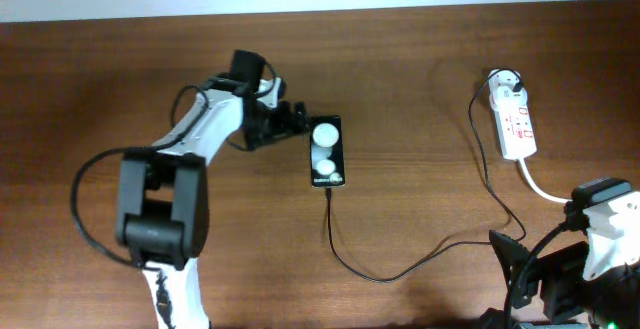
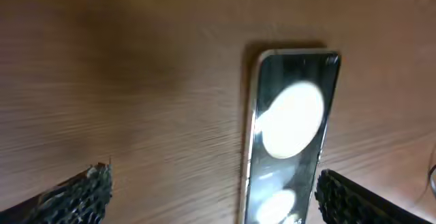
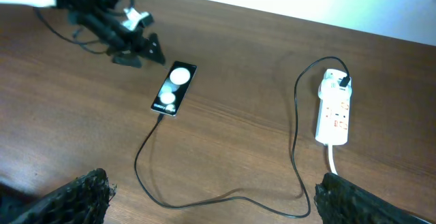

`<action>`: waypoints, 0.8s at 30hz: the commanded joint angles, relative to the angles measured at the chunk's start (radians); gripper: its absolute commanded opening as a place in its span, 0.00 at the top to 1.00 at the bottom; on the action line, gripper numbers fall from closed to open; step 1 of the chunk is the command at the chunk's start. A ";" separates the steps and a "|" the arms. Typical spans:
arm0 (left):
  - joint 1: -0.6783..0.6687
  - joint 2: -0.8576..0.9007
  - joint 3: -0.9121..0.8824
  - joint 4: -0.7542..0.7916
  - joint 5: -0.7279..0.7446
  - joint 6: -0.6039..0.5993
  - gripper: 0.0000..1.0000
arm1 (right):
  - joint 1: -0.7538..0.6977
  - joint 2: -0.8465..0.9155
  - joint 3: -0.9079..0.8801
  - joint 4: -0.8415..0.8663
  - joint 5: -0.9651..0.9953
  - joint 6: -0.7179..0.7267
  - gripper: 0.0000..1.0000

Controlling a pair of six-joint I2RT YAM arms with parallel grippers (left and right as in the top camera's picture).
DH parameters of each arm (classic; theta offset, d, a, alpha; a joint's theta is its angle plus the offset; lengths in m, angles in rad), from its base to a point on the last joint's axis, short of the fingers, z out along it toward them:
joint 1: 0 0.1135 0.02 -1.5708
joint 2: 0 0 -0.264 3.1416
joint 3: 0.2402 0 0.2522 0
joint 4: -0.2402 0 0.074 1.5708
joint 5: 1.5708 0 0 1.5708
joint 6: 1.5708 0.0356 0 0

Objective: Plug charger to phone and switch on socket
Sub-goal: 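Lower the phone onto the table with the left gripper and release it, then retract the left arm and move the right gripper toward the power strip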

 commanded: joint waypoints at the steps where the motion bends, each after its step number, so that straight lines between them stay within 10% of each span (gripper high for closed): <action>1: 0.054 -0.269 -0.003 -0.021 -0.038 0.010 0.01 | -0.003 0.003 -0.003 0.003 0.016 -0.002 0.01; 18: 0.076 -1.423 -0.013 -0.538 -0.555 0.009 0.01 | -0.003 0.003 -0.003 0.003 0.016 -0.002 0.01; 24: 0.076 -1.584 -0.013 -0.811 -0.631 0.009 0.01 | -0.003 0.003 -0.003 0.003 0.016 -0.002 0.01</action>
